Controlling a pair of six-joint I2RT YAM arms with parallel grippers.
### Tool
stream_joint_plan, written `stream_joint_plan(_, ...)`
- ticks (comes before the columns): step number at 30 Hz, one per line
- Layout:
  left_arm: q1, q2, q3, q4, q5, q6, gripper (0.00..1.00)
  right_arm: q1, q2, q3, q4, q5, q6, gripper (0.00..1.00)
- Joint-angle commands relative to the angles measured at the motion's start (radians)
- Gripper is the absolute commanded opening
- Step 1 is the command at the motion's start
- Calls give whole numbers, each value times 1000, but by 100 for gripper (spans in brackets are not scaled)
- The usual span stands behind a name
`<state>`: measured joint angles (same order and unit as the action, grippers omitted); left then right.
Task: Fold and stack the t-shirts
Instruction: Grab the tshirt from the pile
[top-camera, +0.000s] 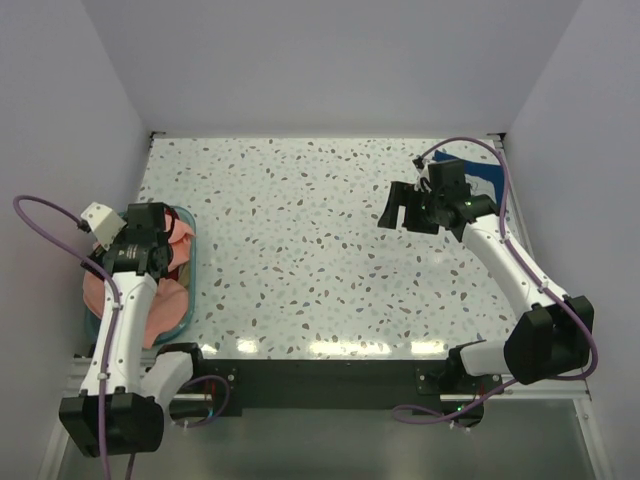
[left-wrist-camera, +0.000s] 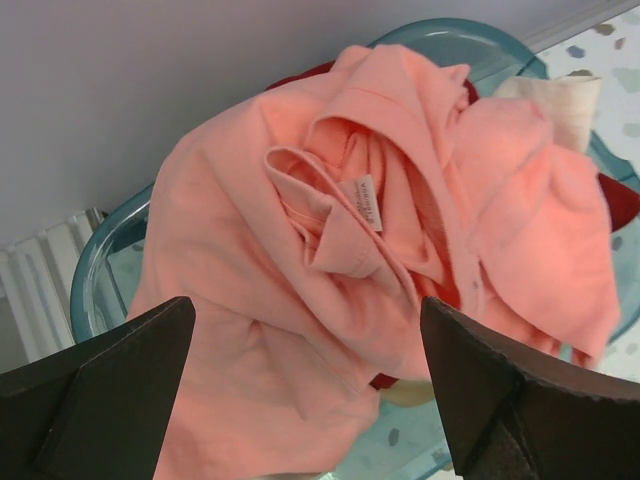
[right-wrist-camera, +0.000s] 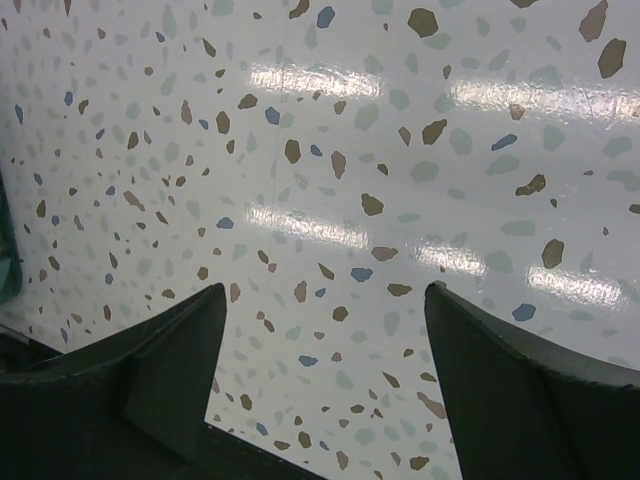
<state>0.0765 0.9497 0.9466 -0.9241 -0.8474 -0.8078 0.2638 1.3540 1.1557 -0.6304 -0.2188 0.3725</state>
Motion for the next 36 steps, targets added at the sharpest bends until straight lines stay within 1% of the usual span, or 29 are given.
stream_joint_plan(1, 60, 18, -55, 94, -27, 5, 100, 6, 3, 15, 26, 3, -17, 84)
stream_joint_plan(4, 123, 40, -86, 151, 7, 39, 100, 6, 14, 30, 20, -4, -17, 84)
stream_joint_plan(9, 193, 58, -144, 272, 42, 104, 100, 5, 33, 42, 17, -7, -12, 84)
stream_joint_plan(10, 206, 61, -150, 283, 53, 107, 98, 6, 37, 45, 18, -13, -12, 84)
stream_joint_plan(11, 221, 63, -158, 291, 70, 111, 89, 6, 45, 47, 18, -14, -11, 84)
stream_joint_plan(13, 227, 64, -167, 314, 77, 114, 77, 5, 51, 55, 11, -16, -9, 84)
stream_joint_plan(14, 227, 63, -175, 326, 80, 116, 63, 5, 54, 58, 11, -14, -10, 84)
stream_joint_plan(15, 227, 61, -180, 332, 83, 117, 57, 6, 60, 61, 9, -13, -12, 84)
stream_joint_plan(16, 227, 58, -186, 335, 85, 117, 41, 5, 63, 68, 6, -13, -12, 84)
stream_joint_plan(18, 227, 55, -187, 338, 90, 119, 29, 6, 82, 82, -3, -11, -14, 84)
stream_joint_plan(19, 229, 52, -190, 341, 91, 122, 20, 5, 91, 96, -8, -11, -14, 84)
stream_joint_plan(21, 229, 46, -201, 349, 88, 125, 11, 6, 114, 120, -14, -16, -12, 84)
stream_joint_plan(22, 229, 43, -203, 347, 90, 125, 0, 6, 120, 127, -15, -16, -9, 84)
stream_joint_plan(24, 227, 31, -197, 344, 116, 128, 0, 5, 135, 157, -25, -16, -6, 84)
stream_joint_plan(27, 229, -3, -167, 363, 224, 148, 0, 6, 160, 193, -32, -5, -1, 84)
stream_joint_plan(28, 229, -15, -149, 369, 285, 153, 0, 5, 169, 200, -34, -2, 3, 84)
stream_joint_plan(30, 227, -42, -125, 370, 336, 134, 0, 5, 177, 220, -34, 10, 5, 84)
stream_joint_plan(31, 227, -46, -91, 369, 384, 124, 0, 6, 181, 226, -32, 15, 6, 84)
stream_joint_plan(36, 227, -31, 35, 379, 525, 53, 0, 6, 207, 269, -29, 30, 5, 84)
